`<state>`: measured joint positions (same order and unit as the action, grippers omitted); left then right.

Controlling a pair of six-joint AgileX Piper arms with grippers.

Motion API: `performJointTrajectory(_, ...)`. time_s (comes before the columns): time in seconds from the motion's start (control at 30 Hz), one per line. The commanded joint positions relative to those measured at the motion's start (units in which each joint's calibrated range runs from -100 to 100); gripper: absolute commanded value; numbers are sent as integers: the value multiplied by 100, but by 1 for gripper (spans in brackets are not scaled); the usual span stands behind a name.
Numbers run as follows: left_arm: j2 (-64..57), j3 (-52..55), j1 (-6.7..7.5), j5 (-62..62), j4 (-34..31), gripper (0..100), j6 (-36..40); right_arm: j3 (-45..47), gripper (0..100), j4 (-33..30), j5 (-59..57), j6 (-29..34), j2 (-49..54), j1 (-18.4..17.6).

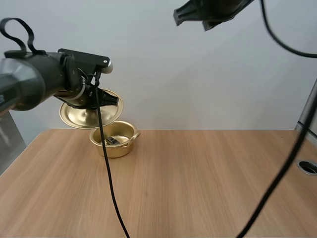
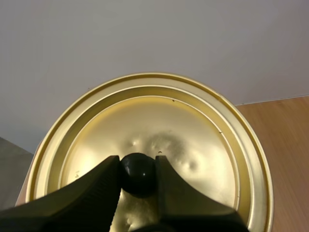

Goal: Open the pot, put the car inside, and close it

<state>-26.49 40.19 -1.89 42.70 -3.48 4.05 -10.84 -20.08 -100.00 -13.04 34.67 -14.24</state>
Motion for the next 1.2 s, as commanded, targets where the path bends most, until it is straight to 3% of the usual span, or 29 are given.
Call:
performJointTrajectory(0.0, 775, 0, -2, -1069, 18, 0, -4, -3, 0, -273, 0, -48, 1115, 2)
performJointTrajectory(0.27, 1684, 0, 14, -1777, 348, 0, -4, -3, 0, -589, 0, -39, 1761, 2)
performJointTrajectory(0.57, 2470, -275, 222, -2014, 348, 0, -42, -3, 0, -642, 0, 0, 2069, 52)
performJointTrajectory(1.17, 3537, -366, 233, -2615, 348, 0, -42, -3, 0, -507, 0, 0, 2111, 120)
